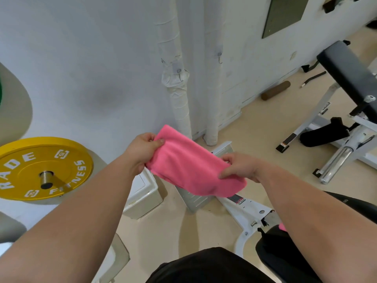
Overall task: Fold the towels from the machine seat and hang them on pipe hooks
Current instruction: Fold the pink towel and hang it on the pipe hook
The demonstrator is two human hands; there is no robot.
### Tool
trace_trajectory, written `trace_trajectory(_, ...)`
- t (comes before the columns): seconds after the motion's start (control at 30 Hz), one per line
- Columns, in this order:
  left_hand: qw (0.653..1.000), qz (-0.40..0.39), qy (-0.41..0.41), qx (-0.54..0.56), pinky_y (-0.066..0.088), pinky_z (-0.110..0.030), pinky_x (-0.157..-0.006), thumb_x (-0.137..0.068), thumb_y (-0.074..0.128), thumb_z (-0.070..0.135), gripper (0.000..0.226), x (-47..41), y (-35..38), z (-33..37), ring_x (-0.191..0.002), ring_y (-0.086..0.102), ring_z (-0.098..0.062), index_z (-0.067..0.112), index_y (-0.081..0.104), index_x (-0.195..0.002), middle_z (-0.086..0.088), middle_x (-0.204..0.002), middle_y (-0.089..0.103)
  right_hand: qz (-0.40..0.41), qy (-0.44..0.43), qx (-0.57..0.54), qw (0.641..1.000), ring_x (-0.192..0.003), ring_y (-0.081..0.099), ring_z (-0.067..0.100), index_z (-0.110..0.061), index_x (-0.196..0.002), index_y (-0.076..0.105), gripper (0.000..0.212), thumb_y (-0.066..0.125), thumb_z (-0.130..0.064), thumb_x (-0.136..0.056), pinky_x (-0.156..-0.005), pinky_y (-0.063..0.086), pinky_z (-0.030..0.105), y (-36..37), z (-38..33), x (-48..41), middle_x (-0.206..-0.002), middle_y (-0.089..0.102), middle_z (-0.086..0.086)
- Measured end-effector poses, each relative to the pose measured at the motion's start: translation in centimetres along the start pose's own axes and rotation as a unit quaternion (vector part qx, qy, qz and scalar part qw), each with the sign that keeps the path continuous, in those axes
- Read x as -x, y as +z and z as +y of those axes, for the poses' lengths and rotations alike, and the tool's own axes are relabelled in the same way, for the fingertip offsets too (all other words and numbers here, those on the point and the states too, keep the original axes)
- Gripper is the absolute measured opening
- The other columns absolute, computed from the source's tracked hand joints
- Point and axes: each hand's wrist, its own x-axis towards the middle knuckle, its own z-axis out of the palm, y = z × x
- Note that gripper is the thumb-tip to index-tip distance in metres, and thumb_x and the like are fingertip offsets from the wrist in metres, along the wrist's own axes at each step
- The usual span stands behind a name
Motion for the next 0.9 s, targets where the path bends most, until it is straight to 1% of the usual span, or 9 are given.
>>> trace_trajectory(0.17, 0.996, 0.059, -0.057, 0.044, 0.047, -0.032, -0.065, -0.096, 0.065, 0.018, 0.011, -0.7, -0.4, -4.2, -0.079, 0.059, -0.024, 0.007, 0.069, -0.097, -0.013, -0.091, 0.067, 0.027, 0.055, -0.015, 0.998, -0.067, 0.063, 0.019, -0.016, -0.075, 0.075, 0.011, 0.081, -0.025, -0.076, -0.063, 0.05, 0.028, -1.1, 1.6, 0.1, -0.071, 0.07, 0.001)
trace_trajectory(0.23, 0.994, 0.073, -0.064, 0.05, 0.045, -0.032, -0.064, -0.097, 0.063, 0.017, 0.011, -0.6, -0.3, -5.4, -0.078, 0.058, -0.024, 0.009, 0.07, -0.098, -0.013, -0.091, 0.067, 0.039, 0.078, -0.119, 0.989, -0.068, 0.062, 0.019, -0.012, -0.089, 0.072, 0.008, 0.072, -0.02, -0.087, -0.066, 0.056, 0.031, -1.0, 2.0, 0.2, -0.078, 0.068, 0.005)
trace_trajectory(0.33, 0.99, 0.111, -0.063, 0.067, 0.047, -0.033, -0.066, -0.098, 0.062, 0.017, 0.011, -0.2, 0.3, -6.6, -0.08, 0.057, -0.025, 0.017, 0.069, -0.09, -0.01, -0.089, 0.066, 0.057, 0.104, -0.238, 0.964, -0.078, 0.065, 0.023, -0.008, -0.112, 0.066, 0.022, 0.068, -0.019, -0.094, -0.074, 0.061, 0.042, -0.3, 2.4, 0.4, -0.095, 0.069, 0.011)
trace_trajectory(0.47, 0.99, 0.136, -0.005, 0.029, 0.043, -0.028, -0.06, -0.099, 0.057, 0.016, 0.011, 1.7, 1.9, -6.2, -0.075, 0.055, -0.02, 0.018, 0.067, -0.096, -0.003, -0.085, 0.063, 0.102, 0.135, -0.257, 0.951, -0.071, 0.059, 0.023, -0.012, -0.101, 0.066, 0.01, 0.069, -0.015, -0.093, -0.065, 0.061, 0.04, 1.2, 1.2, 0.1, -0.089, 0.064, 0.011)
trace_trajectory(0.6, 0.993, 0.086, 0.074, -0.023, 0.054, -0.037, -0.076, -0.094, 0.057, 0.025, 0.009, 3.9, 4.6, -4.9, -0.085, 0.067, -0.023, 0.025, 0.066, -0.097, -0.001, -0.092, 0.072, 0.101, 0.122, -0.302, 0.94, -0.051, 0.057, 0.018, -0.017, -0.094, 0.065, 0.008, 0.069, -0.011, -0.091, -0.053, 0.059, 0.035, 3.1, -1.8, 0.0, -0.078, 0.062, 0.009)
trace_trajectory(0.67, 0.993, 0.048, 0.101, -0.042, 0.056, -0.039, -0.075, -0.092, 0.057, 0.03, 0.009, 4.6, 5.7, -4.6, -0.086, 0.069, -0.023, 0.029, 0.065, -0.095, 0.0, -0.091, 0.073, 0.109, 0.106, -0.327, 0.933, -0.058, 0.058, 0.017, -0.019, -0.094, 0.064, 0.009, 0.068, -0.011, -0.092, -0.054, 0.054, 0.027, 4.2, -3.5, 0.0, -0.079, 0.063, 0.007)
trace_trajectory(0.77, 0.994, -0.009, 0.113, 0.006, 0.057, -0.037, -0.075, -0.098, 0.057, 0.018, 0.015, 5.5, 7.1, -4.1, -0.081, 0.069, -0.02, 0.031, 0.065, -0.095, -0.006, -0.093, 0.073, 0.124, 0.075, -0.36, 0.922, -0.064, 0.059, 0.013, -0.02, -0.099, 0.065, 0.008, 0.067, -0.015, -0.094, -0.05, 0.045, 0.02, 5.4, -5.6, 0.2, -0.081, 0.066, 0.003)
trace_trajectory(0.83, 0.991, -0.025, 0.118, 0.051, 0.058, -0.044, -0.085, -0.096, 0.061, 0.026, 0.008, 5.8, 7.3, -3.9, -0.091, 0.071, -0.024, 0.032, 0.066, -0.1, -0.002, -0.097, 0.075, 0.12, 0.067, -0.401, 0.906, -0.067, 0.059, 0.013, -0.019, -0.102, 0.067, 0.008, 0.066, -0.022, -0.095, -0.054, 0.044, 0.023, 5.6, -6.5, 0.5, -0.081, 0.067, 0.002)
trace_trajectory(0.9, 0.989, -0.028, 0.107, 0.1, 0.058, -0.044, -0.09, -0.087, 0.07, 0.037, 0.023, 5.8, 7.2, -3.7, -0.099, 0.071, -0.026, 0.026, 0.065, -0.106, -0.003, -0.103, 0.074, 0.087, 0.056, -0.444, 0.89, -0.066, 0.058, 0.017, -0.014, -0.101, 0.069, 0.023, 0.062, -0.034, -0.092, -0.057, 0.046, 0.026, 5.4, -7.0, 0.7, -0.082, 0.066, 0.005)
